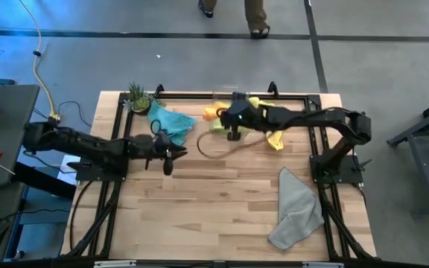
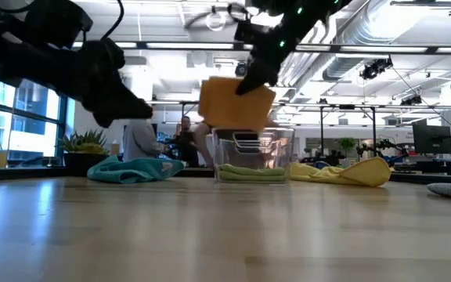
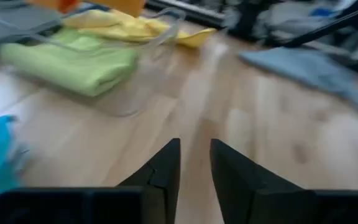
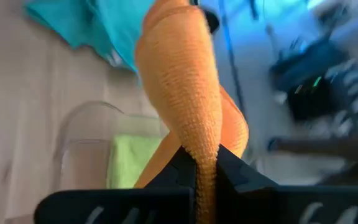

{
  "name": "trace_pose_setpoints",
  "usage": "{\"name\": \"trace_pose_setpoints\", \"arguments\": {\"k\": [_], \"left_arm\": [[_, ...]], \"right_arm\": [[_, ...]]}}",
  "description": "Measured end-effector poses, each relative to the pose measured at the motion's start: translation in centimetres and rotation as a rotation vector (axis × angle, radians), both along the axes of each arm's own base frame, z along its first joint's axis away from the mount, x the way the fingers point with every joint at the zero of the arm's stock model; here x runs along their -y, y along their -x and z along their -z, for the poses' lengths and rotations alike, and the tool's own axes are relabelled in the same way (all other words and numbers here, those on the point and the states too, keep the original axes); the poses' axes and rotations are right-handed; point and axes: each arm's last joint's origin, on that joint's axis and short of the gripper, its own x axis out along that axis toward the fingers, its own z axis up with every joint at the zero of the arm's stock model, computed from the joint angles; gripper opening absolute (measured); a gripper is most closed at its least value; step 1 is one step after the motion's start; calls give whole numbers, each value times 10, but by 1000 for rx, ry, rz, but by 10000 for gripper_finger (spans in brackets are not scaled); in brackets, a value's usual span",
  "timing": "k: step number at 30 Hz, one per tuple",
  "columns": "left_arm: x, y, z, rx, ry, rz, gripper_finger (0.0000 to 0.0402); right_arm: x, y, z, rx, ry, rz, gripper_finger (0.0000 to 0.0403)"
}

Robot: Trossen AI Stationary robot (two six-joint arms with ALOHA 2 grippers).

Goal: Fold microfiber towels
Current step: Stack the orange microfiber cloth on top of the green microfiber cloth in the transparent bin

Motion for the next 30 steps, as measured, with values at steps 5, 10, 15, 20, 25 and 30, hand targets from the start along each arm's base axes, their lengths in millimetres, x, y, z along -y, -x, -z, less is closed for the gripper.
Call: {"name": "trace_pose_setpoints", "arguments": {"k": [5, 10, 15, 20, 25, 30], "left_arm": [[-17, 8, -8, 86, 142, 131, 40], [-29, 15, -5, 61, 216, 131, 40], [-32, 18, 1, 3, 213, 105, 57], [-30, 17, 1, -4, 179, 134, 60], [-25, 14, 1, 0, 171, 167, 45], [-17, 11, 0, 3, 159, 188, 30]], "right_arm": [[-41, 9, -4, -49, 148, -178, 0], [-84, 12, 10, -73, 150, -304, 0], [-124, 12, 46, -18, 138, -426, 0], [-145, 13, 77, 23, 190, -557, 0], [-151, 4, 102, -14, 244, -706, 0], [-157, -18, 107, 41, 390, -830, 0]]}}
